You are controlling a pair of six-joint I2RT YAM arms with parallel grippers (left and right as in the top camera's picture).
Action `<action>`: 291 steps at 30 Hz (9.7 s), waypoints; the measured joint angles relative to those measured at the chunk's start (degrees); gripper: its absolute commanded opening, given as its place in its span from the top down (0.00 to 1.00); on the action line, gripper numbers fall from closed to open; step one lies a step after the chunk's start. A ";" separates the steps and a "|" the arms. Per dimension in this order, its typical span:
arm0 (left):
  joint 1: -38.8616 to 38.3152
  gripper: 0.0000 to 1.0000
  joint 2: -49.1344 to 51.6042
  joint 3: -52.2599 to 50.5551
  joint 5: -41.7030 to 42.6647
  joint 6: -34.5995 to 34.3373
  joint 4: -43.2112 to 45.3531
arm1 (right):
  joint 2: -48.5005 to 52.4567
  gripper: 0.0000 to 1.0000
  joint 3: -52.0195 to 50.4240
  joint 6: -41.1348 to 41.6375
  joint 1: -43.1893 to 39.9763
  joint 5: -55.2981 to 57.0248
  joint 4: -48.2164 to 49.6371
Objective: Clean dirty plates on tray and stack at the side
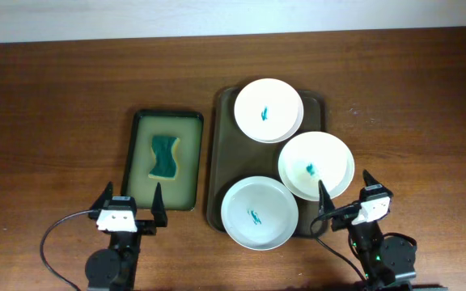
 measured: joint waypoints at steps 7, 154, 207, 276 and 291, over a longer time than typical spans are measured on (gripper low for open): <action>-0.04 0.01 3.67 7.69 7.78 0.20 5.42 | 1.57 0.02 11.87 4.42 0.00 -6.91 -1.73; -2.69 0.00 92.56 86.79 9.60 -11.58 -58.71 | 75.71 0.96 58.36 1.81 54.55 66.29 -39.50; -2.69 0.00 92.56 86.86 9.60 -11.58 -58.93 | 90.49 0.50 62.73 2.19 -25.88 -13.42 -37.00; -2.38 0.48 116.04 80.37 -2.86 -18.73 -48.96 | 90.33 0.65 54.21 5.73 -0.90 -9.31 -41.29; -2.47 1.00 111.58 74.84 -2.40 -16.50 -42.64 | 90.33 0.75 54.12 5.86 -0.90 -9.49 -38.40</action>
